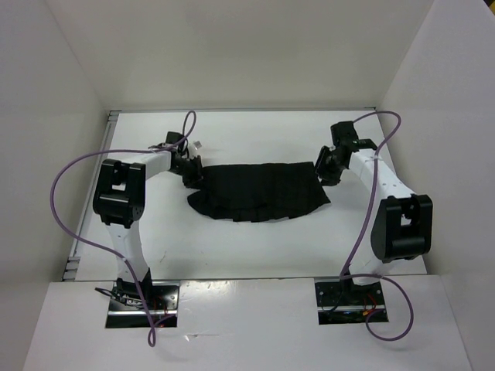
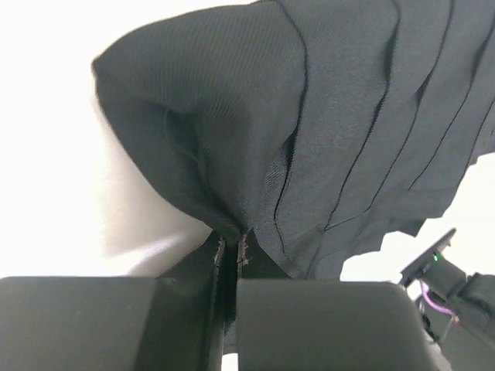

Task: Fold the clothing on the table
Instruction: Fold the skirt

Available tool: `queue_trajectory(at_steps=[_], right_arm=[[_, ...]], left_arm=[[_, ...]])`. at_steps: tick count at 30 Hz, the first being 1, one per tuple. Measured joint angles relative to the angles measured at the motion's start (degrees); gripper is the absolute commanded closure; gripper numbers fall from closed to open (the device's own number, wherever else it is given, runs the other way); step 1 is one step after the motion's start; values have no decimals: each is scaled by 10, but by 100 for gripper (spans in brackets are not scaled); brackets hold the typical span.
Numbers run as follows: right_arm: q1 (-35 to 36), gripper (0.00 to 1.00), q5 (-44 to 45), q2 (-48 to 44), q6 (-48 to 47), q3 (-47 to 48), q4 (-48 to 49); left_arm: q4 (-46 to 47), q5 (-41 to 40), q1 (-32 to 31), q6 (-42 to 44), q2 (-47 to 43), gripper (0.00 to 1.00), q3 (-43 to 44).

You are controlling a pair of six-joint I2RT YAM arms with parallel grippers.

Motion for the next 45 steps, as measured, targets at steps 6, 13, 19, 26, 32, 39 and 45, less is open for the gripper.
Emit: queue_trajectory(at_steps=[6, 13, 19, 26, 32, 39, 45], right_arm=[[52, 94, -115, 31, -17, 14, 24], [156, 100, -219, 131, -17, 36, 81], [185, 100, -281, 210, -12, 59, 122], [186, 100, -309, 281, -8, 94, 160], [188, 100, -320, 325, 3, 104, 170], [205, 100, -320, 342, 15, 128, 183], [254, 99, -367, 422, 10, 242, 194]], left_arm=[[-44, -38, 12, 4, -8, 100, 56], [-60, -48, 16, 14, -16, 100, 62], [-63, -48, 16, 14, -16, 100, 62], [-68, -45, 16, 14, -19, 100, 63], [-107, -27, 10, 11, -28, 100, 129], [-100, 29, -42, -36, -55, 100, 228], [-89, 55, -83, -71, -56, 100, 268]])
